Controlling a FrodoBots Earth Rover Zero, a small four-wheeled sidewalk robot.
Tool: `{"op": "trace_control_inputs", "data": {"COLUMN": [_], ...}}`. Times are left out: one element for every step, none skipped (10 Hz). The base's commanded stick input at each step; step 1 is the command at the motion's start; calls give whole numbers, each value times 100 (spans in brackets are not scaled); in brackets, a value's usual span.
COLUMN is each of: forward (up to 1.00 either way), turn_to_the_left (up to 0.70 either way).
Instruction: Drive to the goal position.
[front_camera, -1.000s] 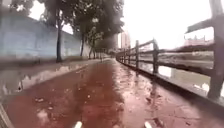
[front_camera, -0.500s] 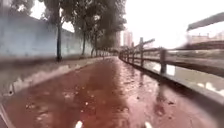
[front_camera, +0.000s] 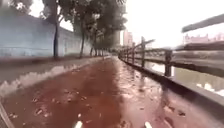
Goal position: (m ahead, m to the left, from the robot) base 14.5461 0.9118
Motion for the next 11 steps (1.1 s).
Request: {"op": "trace_control_inputs", "data": {"forward": [50,50,50,50,50,50,50,50,50,50,50], "turn_to_the_left": [0,0,0,0,12,36,50,50,50,50,37]}}
